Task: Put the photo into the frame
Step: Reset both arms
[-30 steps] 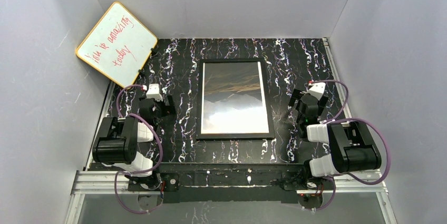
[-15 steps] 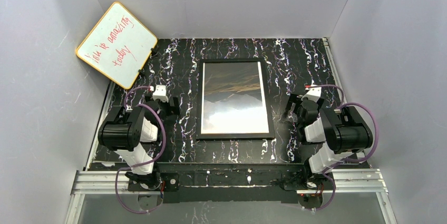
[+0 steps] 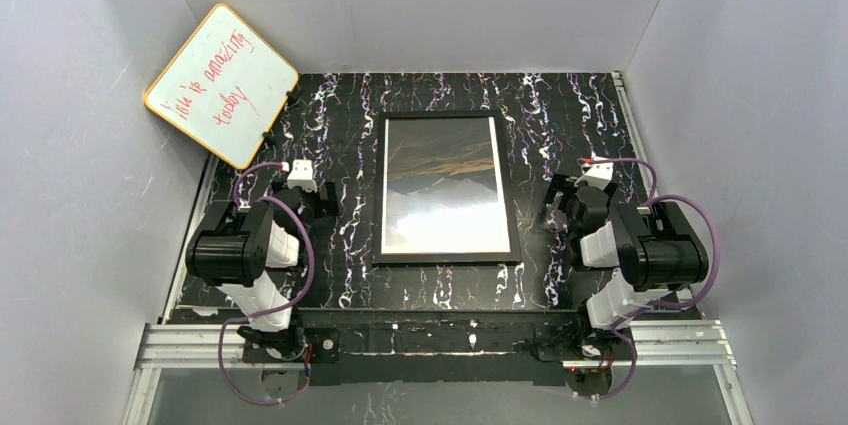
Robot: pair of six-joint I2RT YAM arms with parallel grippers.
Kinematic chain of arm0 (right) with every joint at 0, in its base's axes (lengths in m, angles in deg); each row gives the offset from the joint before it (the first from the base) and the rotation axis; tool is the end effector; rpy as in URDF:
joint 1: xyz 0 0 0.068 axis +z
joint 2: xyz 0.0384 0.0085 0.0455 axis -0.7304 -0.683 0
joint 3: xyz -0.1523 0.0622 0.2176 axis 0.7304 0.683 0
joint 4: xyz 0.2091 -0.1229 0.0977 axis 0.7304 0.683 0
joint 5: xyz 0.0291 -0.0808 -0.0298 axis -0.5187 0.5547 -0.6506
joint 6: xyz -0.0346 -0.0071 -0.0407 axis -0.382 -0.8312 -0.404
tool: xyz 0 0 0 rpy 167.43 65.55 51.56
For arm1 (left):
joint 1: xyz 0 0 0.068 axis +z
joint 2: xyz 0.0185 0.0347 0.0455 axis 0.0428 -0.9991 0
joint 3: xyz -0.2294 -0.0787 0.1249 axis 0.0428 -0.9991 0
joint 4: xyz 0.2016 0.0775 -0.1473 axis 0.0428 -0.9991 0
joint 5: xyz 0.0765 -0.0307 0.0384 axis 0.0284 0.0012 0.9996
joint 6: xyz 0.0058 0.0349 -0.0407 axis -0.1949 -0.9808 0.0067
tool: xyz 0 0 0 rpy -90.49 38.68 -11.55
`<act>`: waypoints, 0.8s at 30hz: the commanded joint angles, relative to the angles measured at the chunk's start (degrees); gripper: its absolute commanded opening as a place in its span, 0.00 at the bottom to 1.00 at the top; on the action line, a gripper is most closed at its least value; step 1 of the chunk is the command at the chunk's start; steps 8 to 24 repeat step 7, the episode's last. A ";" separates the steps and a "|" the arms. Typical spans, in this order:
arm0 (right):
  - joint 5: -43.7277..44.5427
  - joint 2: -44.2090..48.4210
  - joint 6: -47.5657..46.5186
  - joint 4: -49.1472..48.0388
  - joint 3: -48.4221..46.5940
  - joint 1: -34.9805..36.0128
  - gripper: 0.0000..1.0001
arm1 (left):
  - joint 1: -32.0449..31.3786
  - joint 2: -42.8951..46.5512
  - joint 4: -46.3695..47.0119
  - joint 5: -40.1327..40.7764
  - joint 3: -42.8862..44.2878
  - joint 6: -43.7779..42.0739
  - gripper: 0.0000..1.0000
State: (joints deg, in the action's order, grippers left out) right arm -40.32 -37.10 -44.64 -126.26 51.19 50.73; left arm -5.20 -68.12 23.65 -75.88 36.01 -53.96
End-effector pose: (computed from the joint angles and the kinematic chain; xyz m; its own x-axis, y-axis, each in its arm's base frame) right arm 0.2426 0.0053 0.1263 -0.1741 0.0828 -0.9812 0.2497 0.9676 0.0374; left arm 0.2520 -0.0119 0.1231 -0.1742 0.0269 -0.9843 0.0440 0.9988 0.0195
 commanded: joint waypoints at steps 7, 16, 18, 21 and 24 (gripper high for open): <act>-0.30 1.12 -0.23 -2.83 -0.51 -0.12 0.99 | -0.17 0.33 -0.07 1.61 0.10 -0.27 0.98; -0.30 1.12 -0.23 -2.83 -0.51 -0.12 0.99 | -0.17 0.33 -0.07 1.61 0.10 -0.27 0.98; -0.30 1.12 -0.23 -2.83 -0.51 -0.12 0.99 | -0.17 0.33 -0.07 1.61 0.10 -0.27 0.98; -0.30 1.12 -0.23 -2.83 -0.51 -0.12 0.99 | -0.17 0.33 -0.07 1.61 0.10 -0.27 0.98; -0.30 1.12 -0.23 -2.83 -0.51 -0.12 0.99 | -0.17 0.33 -0.07 1.61 0.10 -0.27 0.98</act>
